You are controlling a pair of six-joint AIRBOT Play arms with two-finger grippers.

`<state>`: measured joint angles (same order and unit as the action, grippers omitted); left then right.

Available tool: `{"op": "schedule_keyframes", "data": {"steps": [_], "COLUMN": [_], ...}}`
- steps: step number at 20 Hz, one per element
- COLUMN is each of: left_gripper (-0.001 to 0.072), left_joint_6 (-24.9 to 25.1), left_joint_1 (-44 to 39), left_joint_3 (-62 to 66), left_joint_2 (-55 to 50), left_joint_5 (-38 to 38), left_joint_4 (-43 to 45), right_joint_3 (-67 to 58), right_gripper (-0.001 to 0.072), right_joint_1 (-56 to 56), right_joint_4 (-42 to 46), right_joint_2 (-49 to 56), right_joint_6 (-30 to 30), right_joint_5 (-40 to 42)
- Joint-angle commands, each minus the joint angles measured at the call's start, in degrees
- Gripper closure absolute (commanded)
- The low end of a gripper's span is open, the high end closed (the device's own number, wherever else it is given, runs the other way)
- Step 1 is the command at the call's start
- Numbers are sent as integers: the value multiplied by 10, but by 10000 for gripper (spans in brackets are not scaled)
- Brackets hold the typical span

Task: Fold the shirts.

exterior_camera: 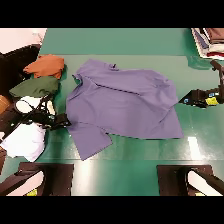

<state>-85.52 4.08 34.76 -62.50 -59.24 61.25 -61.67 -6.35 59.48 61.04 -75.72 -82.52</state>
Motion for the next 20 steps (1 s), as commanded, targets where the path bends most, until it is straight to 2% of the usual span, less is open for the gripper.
{"op": "schedule_keyframes", "data": {"steps": [1, 2, 3, 4, 7, 10, 12, 14, 17, 20], "left_gripper": [291, 292, 437, 668, 683, 683, 682, 682, 682, 682], "left_joint_6": [1, 1, 0, 1, 5, 21, 20, 20, 20, 20], "left_joint_1": [0, 0, 0, 0, 0, 0, 0, 0, 0, 0], "left_joint_3": [-11, -11, -11, -11, 5, 37, 55, 64, 64, 64], "left_joint_2": [-16, -16, -16, -16, -7, 44, 71, 76, 76, 76], "left_joint_5": [26, 34, 43, 50, 41, 23, 9, 7, 7, 5], "left_joint_4": [-22, -31, -40, -48, -50, -37, -32, -32, -32, -32], "right_joint_3": [3, 3, 3, 3, 20, 107, 180, 238, 293, 306], "right_gripper": [282, 281, 281, 281, 281, 281, 192, 189, 191, 195], "right_joint_1": [0, 0, -1, -4, -42, -134, -195, -238, -247, -203], "right_joint_4": [2, 2, 3, 3, 7, 14, 42, 39, 35, 30], "right_joint_2": [-11, -11, -10, -10, -12, -11, -11, -11, -5, 39], "right_joint_6": [0, 0, 0, 0, -1, 0, 0, 0, 4, 4], "right_joint_5": [-4, -4, -4, -7, -22, -38, -23, 4, 34, 47]}}
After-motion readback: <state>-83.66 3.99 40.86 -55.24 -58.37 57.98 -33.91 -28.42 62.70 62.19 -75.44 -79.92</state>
